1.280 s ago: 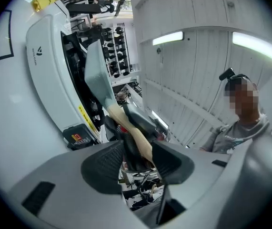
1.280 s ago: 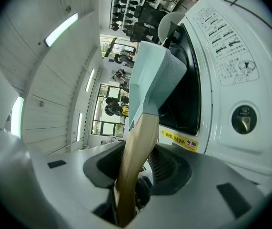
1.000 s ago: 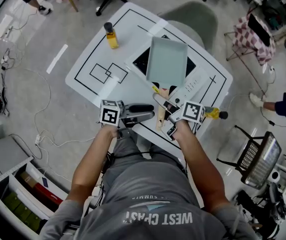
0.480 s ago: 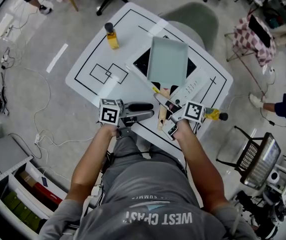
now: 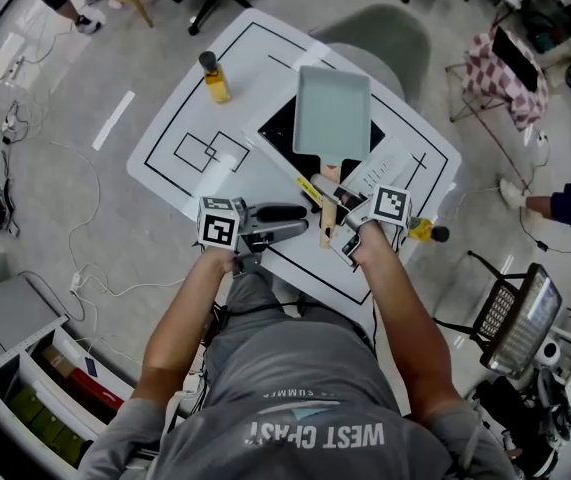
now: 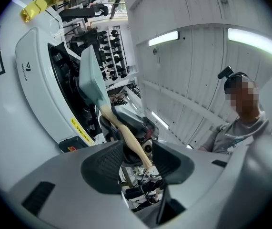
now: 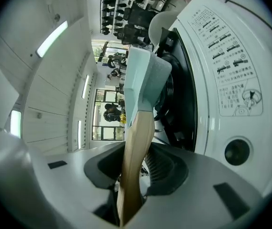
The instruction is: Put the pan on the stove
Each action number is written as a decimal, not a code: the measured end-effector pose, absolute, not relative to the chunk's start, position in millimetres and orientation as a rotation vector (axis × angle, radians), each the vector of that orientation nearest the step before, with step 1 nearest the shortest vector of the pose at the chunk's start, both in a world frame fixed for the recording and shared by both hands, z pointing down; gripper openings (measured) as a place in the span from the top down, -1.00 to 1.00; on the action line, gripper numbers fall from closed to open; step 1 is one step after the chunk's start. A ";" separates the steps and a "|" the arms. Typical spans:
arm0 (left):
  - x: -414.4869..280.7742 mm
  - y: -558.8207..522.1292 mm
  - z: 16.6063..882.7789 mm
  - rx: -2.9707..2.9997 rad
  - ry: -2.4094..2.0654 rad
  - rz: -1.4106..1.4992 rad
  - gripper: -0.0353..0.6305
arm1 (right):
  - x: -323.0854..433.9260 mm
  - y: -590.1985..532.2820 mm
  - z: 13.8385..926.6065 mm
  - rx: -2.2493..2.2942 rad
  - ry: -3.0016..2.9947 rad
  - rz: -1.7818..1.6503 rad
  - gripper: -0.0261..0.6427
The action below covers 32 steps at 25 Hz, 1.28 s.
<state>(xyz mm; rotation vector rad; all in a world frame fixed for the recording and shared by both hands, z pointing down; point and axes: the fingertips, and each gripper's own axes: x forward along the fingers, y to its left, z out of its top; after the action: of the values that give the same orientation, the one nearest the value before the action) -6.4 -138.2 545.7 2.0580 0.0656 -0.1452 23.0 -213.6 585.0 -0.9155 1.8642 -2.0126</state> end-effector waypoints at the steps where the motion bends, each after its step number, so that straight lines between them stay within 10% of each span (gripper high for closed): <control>1: -5.9 -138.4 544.4 2.060 0.065 -0.146 0.34 | 25.1 -215.5 584.8 -0.918 1.859 -2.009 0.56; 32: -11.5 -121.4 532.3 2.078 0.013 -0.174 0.34 | 43.1 -210.9 581.9 -1.052 1.842 -1.904 0.34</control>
<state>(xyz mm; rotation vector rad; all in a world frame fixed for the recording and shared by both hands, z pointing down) -11.5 -121.4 532.3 2.0784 0.0126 -0.1742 43.1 -210.9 581.9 -1.0524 1.8424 -1.9037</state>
